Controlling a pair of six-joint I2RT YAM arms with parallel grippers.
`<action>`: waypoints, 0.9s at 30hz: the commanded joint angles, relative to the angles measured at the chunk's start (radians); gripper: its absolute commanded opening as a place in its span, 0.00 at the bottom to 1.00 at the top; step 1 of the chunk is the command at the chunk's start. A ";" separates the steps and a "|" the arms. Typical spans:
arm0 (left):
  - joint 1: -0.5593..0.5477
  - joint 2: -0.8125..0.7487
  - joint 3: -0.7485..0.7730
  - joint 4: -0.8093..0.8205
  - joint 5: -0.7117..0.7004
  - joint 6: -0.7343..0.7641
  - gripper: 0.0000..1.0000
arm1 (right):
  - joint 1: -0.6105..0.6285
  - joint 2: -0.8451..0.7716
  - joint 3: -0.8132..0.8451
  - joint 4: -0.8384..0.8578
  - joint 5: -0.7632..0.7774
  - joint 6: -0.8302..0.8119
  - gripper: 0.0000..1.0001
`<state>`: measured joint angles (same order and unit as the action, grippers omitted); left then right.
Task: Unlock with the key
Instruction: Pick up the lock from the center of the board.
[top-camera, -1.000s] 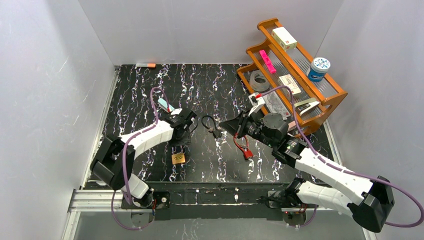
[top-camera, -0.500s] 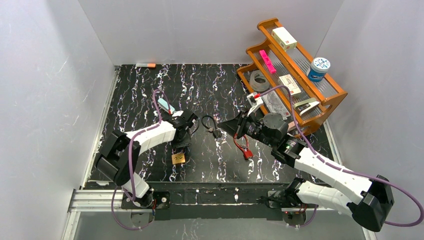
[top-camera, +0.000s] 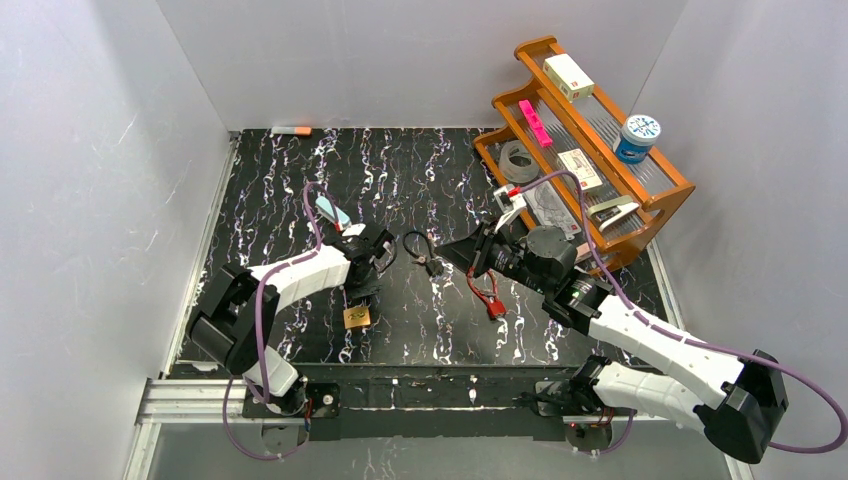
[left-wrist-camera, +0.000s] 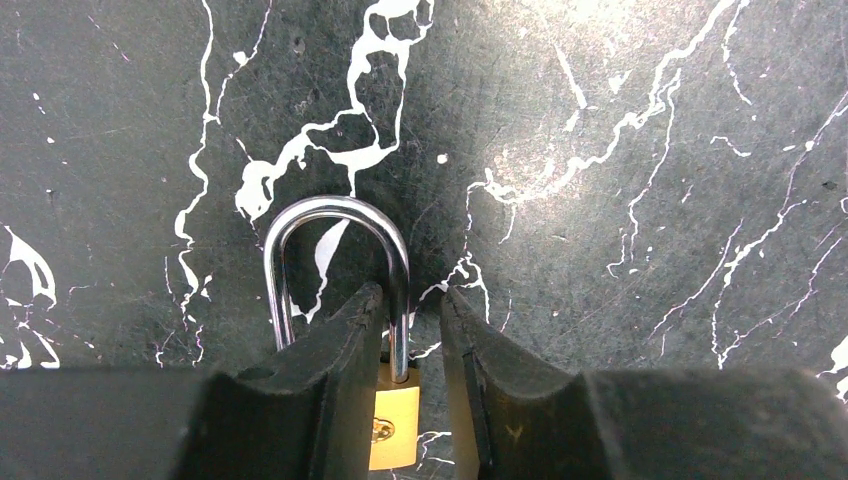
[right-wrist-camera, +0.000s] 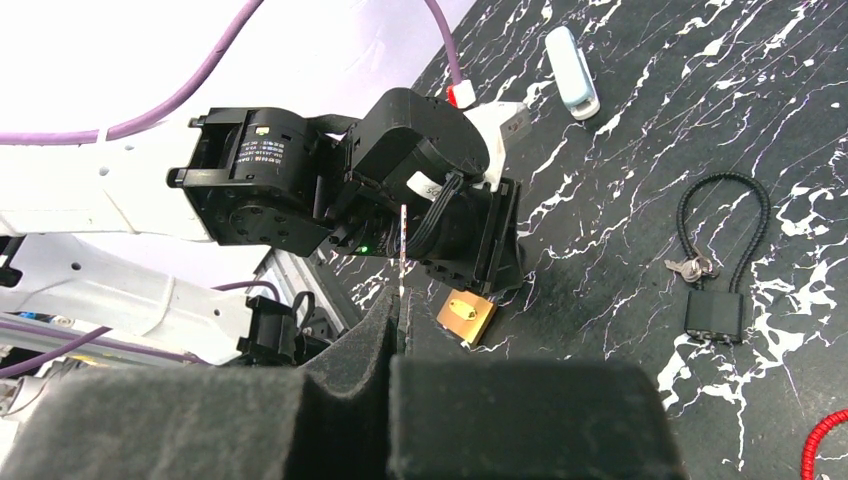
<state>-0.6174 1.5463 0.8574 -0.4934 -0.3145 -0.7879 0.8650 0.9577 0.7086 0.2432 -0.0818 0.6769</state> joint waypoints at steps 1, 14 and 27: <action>0.004 -0.022 -0.020 -0.027 -0.026 -0.003 0.26 | -0.002 0.001 -0.001 0.067 -0.007 0.006 0.01; 0.026 -0.044 -0.010 -0.018 -0.126 0.008 0.32 | -0.002 0.034 0.005 0.097 -0.064 0.030 0.01; 0.042 -0.045 -0.042 0.030 -0.020 0.013 0.07 | -0.001 0.038 0.002 0.088 -0.065 0.017 0.01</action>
<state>-0.5797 1.5360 0.8383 -0.4488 -0.3424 -0.7765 0.8650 0.9981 0.7086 0.2729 -0.1379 0.7033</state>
